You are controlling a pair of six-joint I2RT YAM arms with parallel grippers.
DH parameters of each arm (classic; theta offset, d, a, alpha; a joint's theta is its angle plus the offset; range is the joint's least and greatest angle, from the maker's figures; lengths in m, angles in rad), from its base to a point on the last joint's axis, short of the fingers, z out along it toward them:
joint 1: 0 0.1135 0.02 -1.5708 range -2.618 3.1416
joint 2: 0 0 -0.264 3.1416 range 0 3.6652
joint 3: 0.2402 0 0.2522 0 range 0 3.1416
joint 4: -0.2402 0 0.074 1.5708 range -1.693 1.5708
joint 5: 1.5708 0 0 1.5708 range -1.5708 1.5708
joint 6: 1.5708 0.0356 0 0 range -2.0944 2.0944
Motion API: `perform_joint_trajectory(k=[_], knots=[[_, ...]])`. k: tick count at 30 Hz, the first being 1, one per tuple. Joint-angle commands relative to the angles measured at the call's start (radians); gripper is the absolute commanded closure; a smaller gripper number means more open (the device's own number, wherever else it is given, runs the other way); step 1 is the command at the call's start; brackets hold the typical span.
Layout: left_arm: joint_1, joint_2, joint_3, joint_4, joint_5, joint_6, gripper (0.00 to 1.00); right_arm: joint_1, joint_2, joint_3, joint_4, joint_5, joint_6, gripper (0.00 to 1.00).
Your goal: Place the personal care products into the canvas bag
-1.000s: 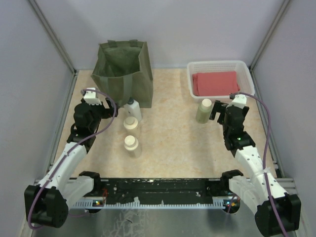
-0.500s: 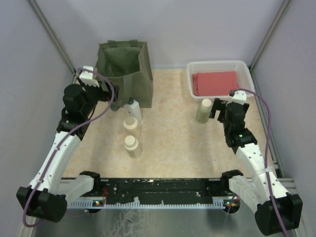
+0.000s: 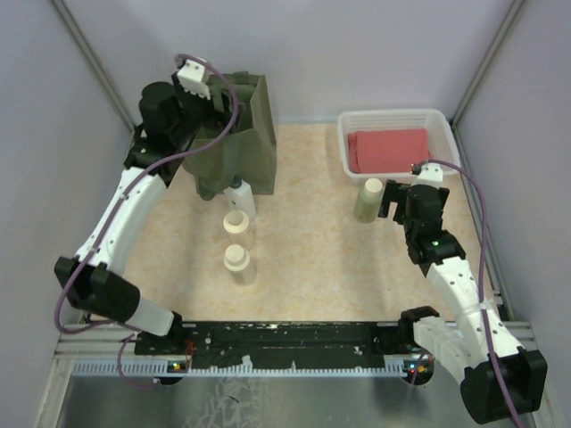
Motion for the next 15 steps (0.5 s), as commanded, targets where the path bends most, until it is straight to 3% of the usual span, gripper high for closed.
perform_joint_trajectory(k=[1, 11, 12, 15], knots=[[-0.035, 0.088, 0.054, -0.010, 0.035, 0.015, 0.00, 0.003, -0.016, 0.046, 0.004, 0.005, -0.027, 0.01], [-0.072, 0.193, 0.089, -0.010, -0.028, 0.016, 0.00, 0.003, -0.023, 0.046, 0.012, -0.006, -0.025, 0.01], [-0.075, 0.197, 0.088, -0.010, -0.029, 0.018, 0.02, 0.004, -0.024, 0.045, 0.014, -0.008, -0.026, 0.01], [-0.078, 0.209, 0.091, -0.022, -0.038, 0.030, 0.20, 0.004, -0.021, 0.042, 0.018, -0.009, -0.025, 0.01]])
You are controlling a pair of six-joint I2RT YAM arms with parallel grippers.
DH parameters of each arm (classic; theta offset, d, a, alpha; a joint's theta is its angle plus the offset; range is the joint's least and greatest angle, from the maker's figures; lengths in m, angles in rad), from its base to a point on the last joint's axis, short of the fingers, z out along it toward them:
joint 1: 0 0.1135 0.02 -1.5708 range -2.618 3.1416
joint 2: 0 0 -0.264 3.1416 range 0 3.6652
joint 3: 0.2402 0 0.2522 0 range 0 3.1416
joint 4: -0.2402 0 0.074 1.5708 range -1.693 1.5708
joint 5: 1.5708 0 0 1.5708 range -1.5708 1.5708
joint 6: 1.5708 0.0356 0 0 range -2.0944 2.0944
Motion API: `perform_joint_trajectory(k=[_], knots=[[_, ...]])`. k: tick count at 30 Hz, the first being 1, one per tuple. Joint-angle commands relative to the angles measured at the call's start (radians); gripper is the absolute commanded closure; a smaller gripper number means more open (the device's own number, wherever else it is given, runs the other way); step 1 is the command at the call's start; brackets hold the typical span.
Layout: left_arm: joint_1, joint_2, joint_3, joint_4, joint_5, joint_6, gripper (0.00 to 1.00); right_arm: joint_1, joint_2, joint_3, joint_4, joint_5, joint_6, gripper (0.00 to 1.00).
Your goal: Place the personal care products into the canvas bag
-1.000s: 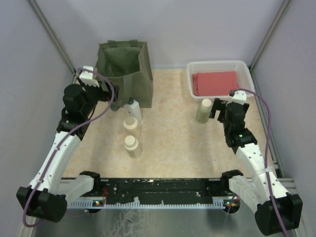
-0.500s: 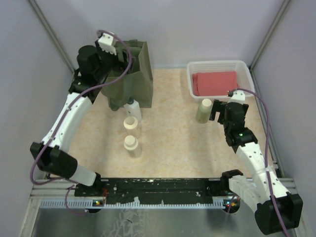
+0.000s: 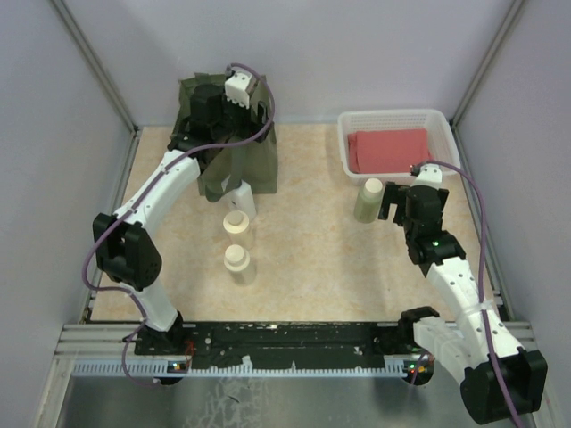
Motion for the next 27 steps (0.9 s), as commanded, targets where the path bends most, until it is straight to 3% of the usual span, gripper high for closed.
perform_joint_trajectory(k=[1, 9, 14, 27], knots=[[-0.008, 0.036, 0.026, -0.021, -0.033, 0.023, 0.26, 0.004, -0.020, 0.040, 0.031, -0.005, -0.020, 0.01], [-0.012, 0.046, 0.037, -0.048, -0.048, 0.033, 0.75, 0.004, -0.010, 0.034, 0.047, -0.021, -0.017, 0.01], [-0.024, 0.022, 0.069, -0.062, -0.006, 0.091, 0.98, 0.004, 0.002, 0.033, 0.049, -0.026, -0.017, 0.01], [-0.074, -0.049, 0.095, -0.097, 0.120, 0.204, 1.00, 0.003, 0.003, 0.022, 0.047, -0.030, -0.015, 0.01]])
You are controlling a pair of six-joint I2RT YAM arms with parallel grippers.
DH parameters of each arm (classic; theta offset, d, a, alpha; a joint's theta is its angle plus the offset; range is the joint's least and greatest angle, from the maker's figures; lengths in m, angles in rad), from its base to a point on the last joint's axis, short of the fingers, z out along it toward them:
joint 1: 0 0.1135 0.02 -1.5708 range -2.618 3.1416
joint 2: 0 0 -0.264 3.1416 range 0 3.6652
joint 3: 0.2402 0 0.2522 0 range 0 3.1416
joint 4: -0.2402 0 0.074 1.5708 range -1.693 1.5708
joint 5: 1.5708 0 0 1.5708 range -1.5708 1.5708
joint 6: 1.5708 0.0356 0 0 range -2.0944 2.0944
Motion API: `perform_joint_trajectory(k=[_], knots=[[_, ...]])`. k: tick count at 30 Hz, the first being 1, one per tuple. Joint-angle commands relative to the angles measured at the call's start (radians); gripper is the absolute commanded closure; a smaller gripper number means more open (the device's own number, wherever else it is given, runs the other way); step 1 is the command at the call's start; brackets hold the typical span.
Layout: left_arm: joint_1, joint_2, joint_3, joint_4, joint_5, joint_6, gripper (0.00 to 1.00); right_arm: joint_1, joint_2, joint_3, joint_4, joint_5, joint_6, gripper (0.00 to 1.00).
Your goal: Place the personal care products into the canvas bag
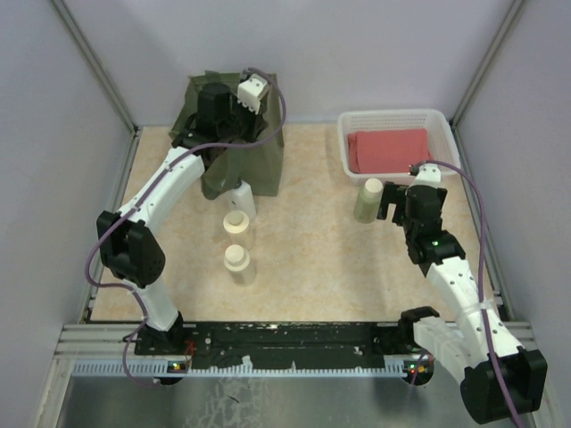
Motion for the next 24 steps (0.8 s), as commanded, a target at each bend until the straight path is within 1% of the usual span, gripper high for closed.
perform_joint_trajectory(k=[1, 14, 24], knots=[[-0.046, -0.086, 0.024, 0.012, 0.067, 0.058, 1.00, 0.003, 0.000, 0.020, 0.039, -0.003, -0.017, 0.01], [-0.249, -0.283, -0.166, -0.001, 0.024, 0.090, 1.00, 0.003, -0.003, 0.020, 0.032, -0.007, -0.018, 0.01], [-0.386, -0.292, -0.268, 0.002, 0.008, 0.105, 1.00, 0.004, -0.025, 0.024, 0.016, -0.002, -0.020, 0.01]])
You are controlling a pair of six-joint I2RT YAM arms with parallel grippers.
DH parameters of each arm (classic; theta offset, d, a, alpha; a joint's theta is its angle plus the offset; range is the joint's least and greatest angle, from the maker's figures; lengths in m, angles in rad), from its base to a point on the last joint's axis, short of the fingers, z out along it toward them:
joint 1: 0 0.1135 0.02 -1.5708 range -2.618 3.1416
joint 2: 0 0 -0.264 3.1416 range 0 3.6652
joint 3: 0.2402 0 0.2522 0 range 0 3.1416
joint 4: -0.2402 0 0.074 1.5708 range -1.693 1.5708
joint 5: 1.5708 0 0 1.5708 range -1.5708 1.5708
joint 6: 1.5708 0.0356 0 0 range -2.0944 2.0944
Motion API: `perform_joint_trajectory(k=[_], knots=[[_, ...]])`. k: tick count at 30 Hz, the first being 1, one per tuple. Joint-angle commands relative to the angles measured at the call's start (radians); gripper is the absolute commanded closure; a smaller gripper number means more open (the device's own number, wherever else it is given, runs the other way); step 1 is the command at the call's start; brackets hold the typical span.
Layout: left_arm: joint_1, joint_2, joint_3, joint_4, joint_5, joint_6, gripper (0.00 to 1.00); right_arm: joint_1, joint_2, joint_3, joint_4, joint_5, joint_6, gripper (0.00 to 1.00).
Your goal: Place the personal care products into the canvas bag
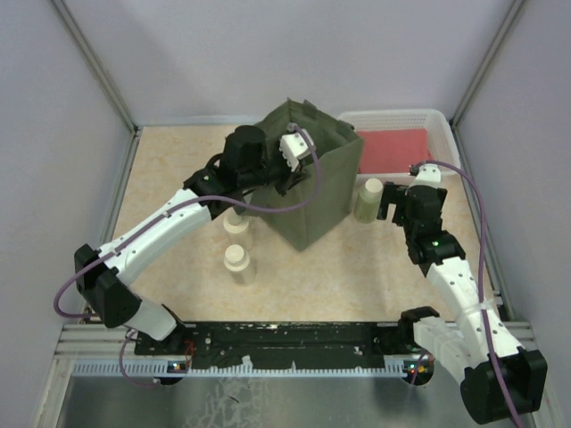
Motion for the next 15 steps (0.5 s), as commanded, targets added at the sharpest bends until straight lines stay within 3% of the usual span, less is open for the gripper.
perform_joint_trajectory(k=[1, 7, 10, 11, 15], knots=[[-0.056, -0.016, -0.032, 0.039, -0.010, 0.038, 1.00, 0.004, -0.026, 0.026, 0.017, 0.001, -0.020, 0.01], [-0.119, -0.025, -0.106, 0.097, 0.008, 0.028, 1.00, 0.004, -0.028, 0.030, 0.004, 0.010, -0.023, 0.01], [-0.139, -0.038, -0.138, 0.120, 0.001, 0.015, 0.92, 0.004, -0.028, 0.032, 0.002, 0.013, -0.022, 0.01], [-0.142, -0.043, -0.147, 0.126, -0.003, 0.013, 0.84, 0.004, -0.028, 0.032, 0.002, 0.014, -0.020, 0.01], [-0.146, -0.067, -0.170, 0.135, -0.027, 0.009, 0.25, 0.004, -0.023, 0.038, 0.017, 0.005, -0.006, 0.01]])
